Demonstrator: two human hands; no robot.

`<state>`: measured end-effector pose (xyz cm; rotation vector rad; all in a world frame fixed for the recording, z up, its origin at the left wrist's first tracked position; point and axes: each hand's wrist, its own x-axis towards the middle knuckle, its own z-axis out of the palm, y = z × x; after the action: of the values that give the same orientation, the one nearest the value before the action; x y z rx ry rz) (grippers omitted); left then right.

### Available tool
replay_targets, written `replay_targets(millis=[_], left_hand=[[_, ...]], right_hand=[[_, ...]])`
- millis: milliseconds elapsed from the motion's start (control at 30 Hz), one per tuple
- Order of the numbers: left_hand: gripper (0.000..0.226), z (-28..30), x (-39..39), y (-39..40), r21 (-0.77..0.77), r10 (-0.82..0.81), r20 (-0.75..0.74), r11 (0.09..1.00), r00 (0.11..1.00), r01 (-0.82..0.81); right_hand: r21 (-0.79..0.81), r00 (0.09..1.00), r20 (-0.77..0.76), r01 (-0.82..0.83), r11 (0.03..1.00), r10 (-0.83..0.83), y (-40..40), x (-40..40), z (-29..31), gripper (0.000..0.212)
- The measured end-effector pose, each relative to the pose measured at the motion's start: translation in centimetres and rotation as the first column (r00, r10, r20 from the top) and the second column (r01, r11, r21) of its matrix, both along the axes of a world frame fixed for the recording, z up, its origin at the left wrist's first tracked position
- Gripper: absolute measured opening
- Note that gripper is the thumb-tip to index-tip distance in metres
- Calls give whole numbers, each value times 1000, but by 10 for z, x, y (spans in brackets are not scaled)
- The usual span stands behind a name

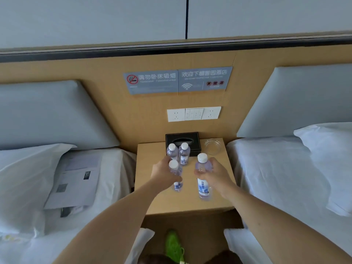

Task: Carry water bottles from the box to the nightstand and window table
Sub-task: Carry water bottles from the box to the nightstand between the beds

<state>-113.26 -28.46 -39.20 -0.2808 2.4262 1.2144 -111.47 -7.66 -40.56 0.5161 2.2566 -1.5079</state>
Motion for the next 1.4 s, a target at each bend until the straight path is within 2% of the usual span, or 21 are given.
replay_targets(millis=[167,300,500,733,967,1400], left_hand=[[52,-33,-22,-4,-54,-36,19,998,999,36],[64,-60,-34,1,-112,-126,25,985,992,128],[70,-94,-45,11,-168,-79,-1,983,997,77],[48,-113,-61,26,-248,-150,-74,960,986,128],[52,-134,-68,31,-262,-149,-186,960,971,97],[59,-138,-78,41,-316,-132,-283,948,950,38]], right_hand=[[130,1000,13,-24,991,23,0,-35,-27,55],[209,999,37,-25,978,18,3,-65,-52,64],[286,996,59,-75,955,60,8,-101,-97,62],[258,999,8,-53,965,52,7,-122,-128,56],[253,999,-18,-40,967,46,3,-151,-141,64],[174,1000,-2,4,985,-3,4,-157,-145,70]])
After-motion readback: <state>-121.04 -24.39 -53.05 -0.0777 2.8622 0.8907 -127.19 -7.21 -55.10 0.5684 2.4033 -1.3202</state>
